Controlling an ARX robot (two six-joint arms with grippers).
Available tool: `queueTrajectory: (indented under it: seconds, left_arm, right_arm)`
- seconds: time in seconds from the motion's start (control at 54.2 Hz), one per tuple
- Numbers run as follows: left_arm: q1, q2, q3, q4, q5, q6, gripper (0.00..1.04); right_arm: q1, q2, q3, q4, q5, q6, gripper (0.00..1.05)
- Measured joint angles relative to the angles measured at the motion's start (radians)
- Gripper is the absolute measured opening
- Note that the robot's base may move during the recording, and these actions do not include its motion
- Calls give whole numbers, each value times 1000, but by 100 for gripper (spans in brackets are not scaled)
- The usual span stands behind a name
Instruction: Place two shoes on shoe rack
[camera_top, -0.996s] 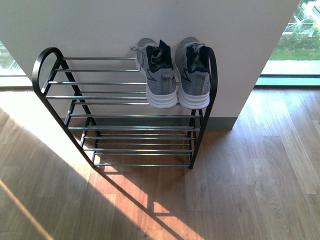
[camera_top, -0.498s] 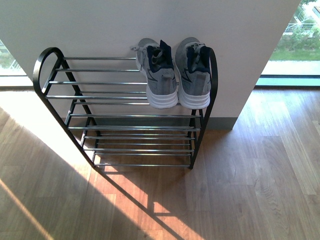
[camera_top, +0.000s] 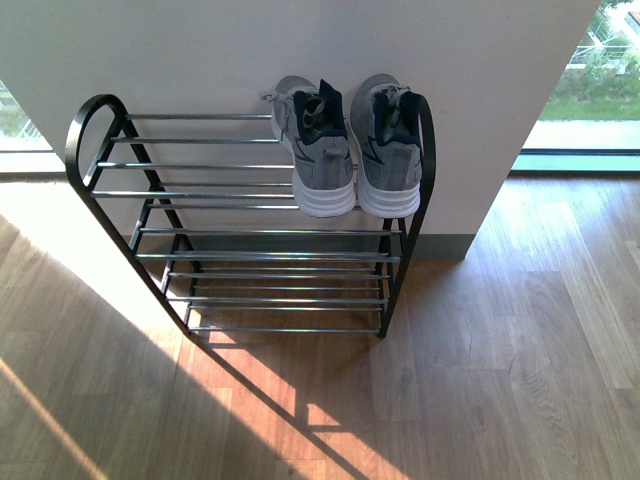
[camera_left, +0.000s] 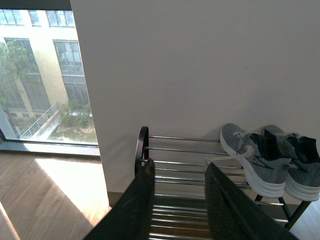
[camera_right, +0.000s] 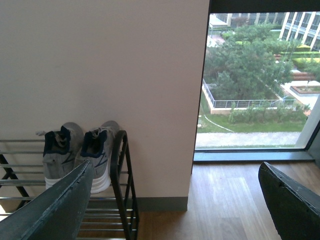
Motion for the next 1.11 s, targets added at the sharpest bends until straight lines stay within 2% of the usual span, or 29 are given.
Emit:
queueTrajectory:
  seconds: [0.221,0.314,0.387,1.107]
  left_arm:
    - [0,0,0,0,-2,0,65]
    - [0,0,0,0,-2,0,86]
    - [0,0,0,0,-2,0,96]
    - [0,0,0,0,0,2,95]
  right_arm:
    - [0,0,0,0,-1,0,96]
    - [0,0,0,0,-1,0,96]
    - [0,0,0,0,-1,0,96]
    - [0,0,0,-2,0,0,96]
